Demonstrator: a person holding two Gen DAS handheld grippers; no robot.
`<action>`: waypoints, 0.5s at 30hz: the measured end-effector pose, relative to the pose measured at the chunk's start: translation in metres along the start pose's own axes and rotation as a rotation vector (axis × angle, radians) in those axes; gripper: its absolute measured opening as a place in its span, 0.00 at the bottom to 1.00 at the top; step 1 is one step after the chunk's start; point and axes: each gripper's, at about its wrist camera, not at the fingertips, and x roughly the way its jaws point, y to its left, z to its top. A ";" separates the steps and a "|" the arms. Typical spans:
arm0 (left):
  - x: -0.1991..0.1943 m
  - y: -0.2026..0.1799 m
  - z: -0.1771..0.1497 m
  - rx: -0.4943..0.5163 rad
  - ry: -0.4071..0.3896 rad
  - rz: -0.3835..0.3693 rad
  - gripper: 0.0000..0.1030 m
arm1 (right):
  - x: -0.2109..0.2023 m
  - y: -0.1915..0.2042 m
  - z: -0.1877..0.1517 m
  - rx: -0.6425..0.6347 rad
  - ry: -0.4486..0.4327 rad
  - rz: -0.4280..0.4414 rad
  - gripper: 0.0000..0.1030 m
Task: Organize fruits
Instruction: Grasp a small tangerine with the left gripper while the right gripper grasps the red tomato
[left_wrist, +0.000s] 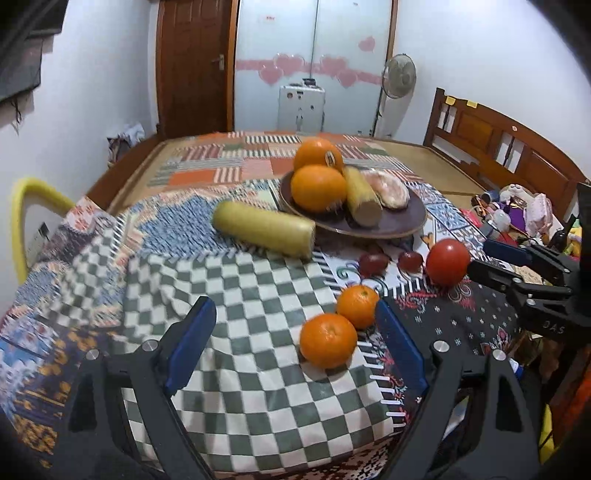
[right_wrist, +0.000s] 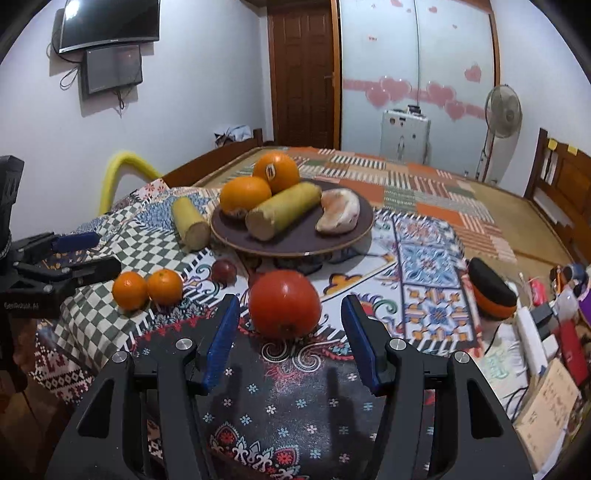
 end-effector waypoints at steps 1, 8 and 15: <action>0.002 0.000 -0.002 -0.006 0.004 -0.008 0.84 | 0.003 0.000 -0.002 0.006 0.006 0.007 0.52; 0.019 -0.004 -0.011 -0.017 0.045 -0.056 0.71 | 0.020 0.004 -0.007 0.036 0.026 0.041 0.52; 0.026 -0.007 -0.019 -0.022 0.067 -0.097 0.57 | 0.023 0.004 -0.008 0.038 0.023 0.020 0.54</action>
